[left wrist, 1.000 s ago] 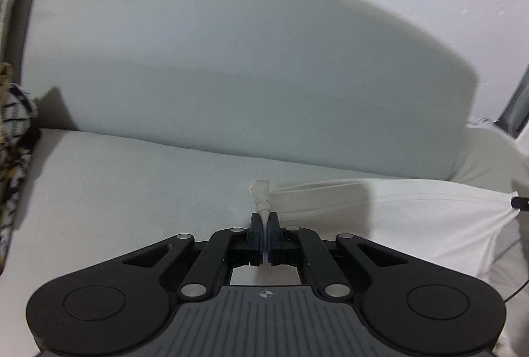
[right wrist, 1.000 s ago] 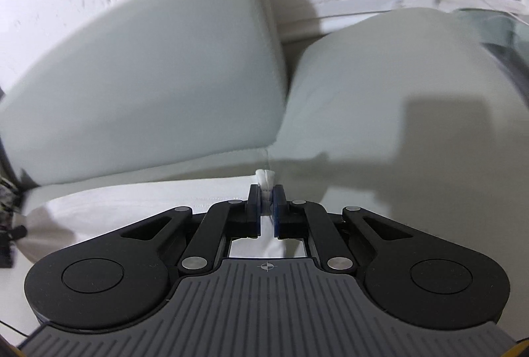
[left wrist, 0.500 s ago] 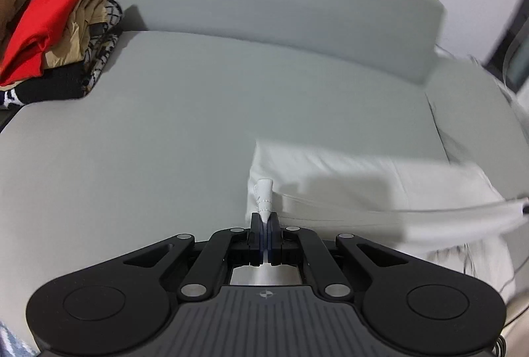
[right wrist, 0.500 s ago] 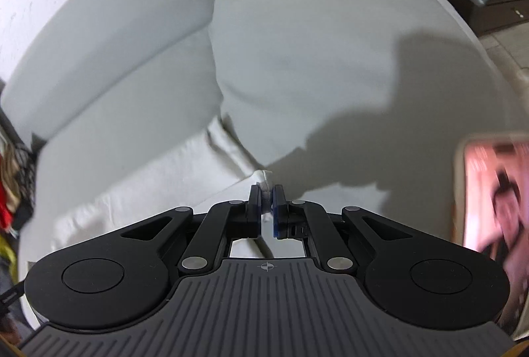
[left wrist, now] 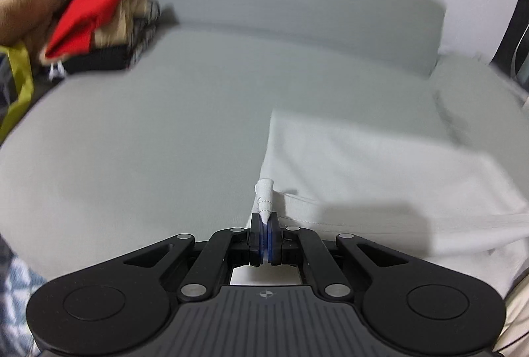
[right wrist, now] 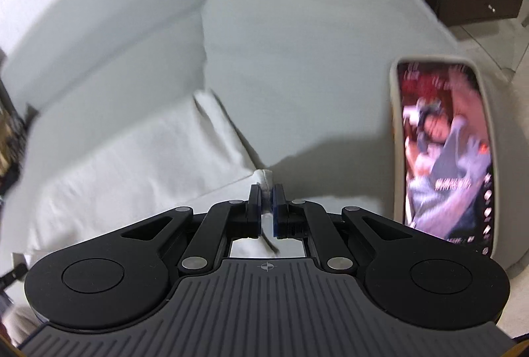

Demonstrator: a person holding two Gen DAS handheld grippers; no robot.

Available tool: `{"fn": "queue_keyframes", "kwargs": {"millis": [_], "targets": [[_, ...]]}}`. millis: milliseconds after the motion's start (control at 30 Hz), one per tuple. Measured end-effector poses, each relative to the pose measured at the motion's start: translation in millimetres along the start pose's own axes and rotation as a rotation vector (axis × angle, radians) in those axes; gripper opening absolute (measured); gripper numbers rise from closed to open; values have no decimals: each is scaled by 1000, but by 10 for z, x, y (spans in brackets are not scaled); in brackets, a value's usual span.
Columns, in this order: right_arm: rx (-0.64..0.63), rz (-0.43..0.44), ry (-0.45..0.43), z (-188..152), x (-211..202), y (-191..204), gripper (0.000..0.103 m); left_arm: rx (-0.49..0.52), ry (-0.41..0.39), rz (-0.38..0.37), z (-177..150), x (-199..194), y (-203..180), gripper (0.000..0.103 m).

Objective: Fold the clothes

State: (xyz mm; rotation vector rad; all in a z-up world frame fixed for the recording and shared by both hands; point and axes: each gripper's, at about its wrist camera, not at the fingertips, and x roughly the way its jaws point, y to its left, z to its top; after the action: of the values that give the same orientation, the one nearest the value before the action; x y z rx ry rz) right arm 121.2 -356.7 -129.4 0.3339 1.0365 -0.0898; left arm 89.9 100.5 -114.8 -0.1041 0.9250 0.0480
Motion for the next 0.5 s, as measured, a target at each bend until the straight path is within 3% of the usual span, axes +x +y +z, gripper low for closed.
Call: {"fn": "queue_keyframes", "kwargs": {"millis": [67,133,167,200,300,400,467,500], "targets": [[-43,-21,39,-112,28,14,11,23,18,36,8,67,-24,6],[-64,-29,75,-141,21,38,27,44,23,71,40,33,-53,25],[-64,-29,73,-157,-56,40,41,47,30,91,52,-31,-44,33],[-64,-30,72,-172,-134,42,46,50,35,113,65,-104,-30,43],[-46,41,24,-179,-440,5,49,40,-39,176,13,-491,-24,45],[-48,144,61,-112,-468,83,49,40,-132,11,20,-695,-72,34],[-80,175,120,-44,-274,259,46,66,-129,-133,89,-594,-230,29],[-90,168,143,4,-137,347,45,94,-114,-169,127,-482,-345,29]]}}
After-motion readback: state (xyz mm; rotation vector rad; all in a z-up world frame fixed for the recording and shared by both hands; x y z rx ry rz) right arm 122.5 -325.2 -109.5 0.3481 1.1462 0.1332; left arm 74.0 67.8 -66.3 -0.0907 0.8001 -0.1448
